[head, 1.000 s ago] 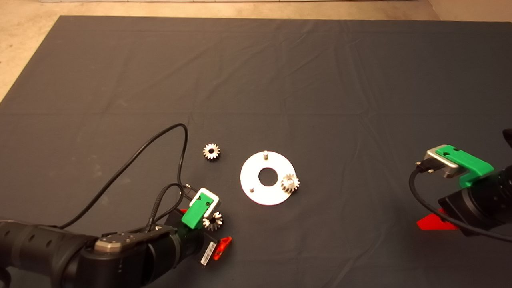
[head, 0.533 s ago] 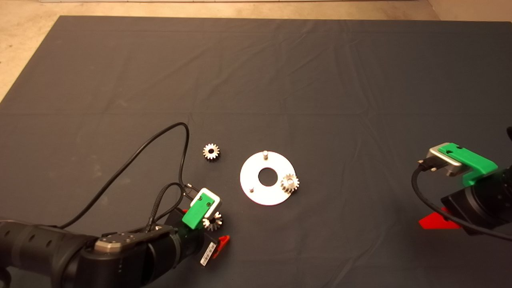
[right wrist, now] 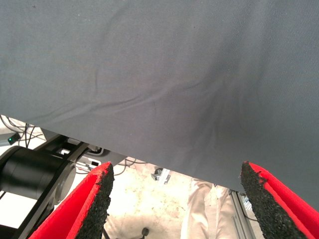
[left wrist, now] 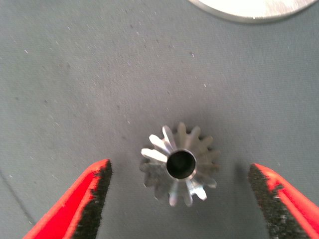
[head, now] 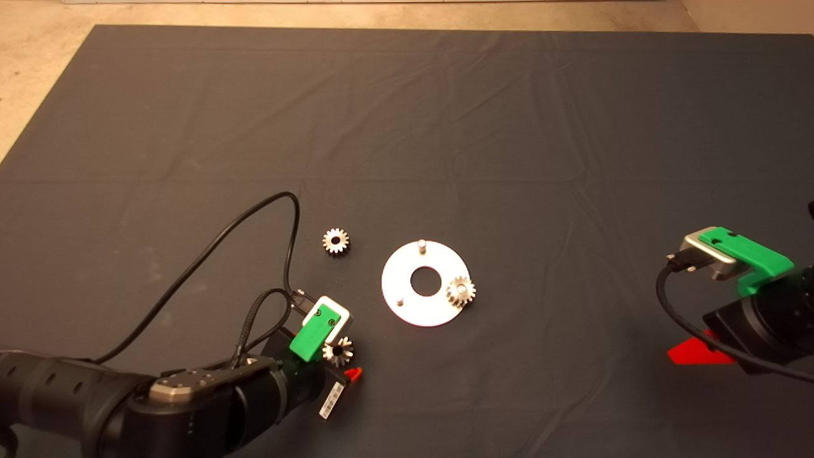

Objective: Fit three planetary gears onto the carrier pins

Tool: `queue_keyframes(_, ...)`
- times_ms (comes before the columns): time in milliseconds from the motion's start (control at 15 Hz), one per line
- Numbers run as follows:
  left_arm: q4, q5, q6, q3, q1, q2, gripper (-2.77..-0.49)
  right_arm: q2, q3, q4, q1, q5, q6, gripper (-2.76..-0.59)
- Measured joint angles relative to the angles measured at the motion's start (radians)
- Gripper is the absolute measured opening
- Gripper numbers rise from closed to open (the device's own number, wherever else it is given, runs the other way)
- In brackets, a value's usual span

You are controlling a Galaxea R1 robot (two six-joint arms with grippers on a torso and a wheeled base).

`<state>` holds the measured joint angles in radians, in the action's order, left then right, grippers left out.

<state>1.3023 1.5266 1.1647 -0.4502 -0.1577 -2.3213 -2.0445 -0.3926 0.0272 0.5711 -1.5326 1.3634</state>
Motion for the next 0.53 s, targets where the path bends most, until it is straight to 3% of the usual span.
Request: queue_keyframes(533, 0.012, 0.000, 0.000, -0.007, -0.018, 0.000, -1.67, 0.000, 0.000, -0.003, 0.000, 0.000, 0.000, -1.49)
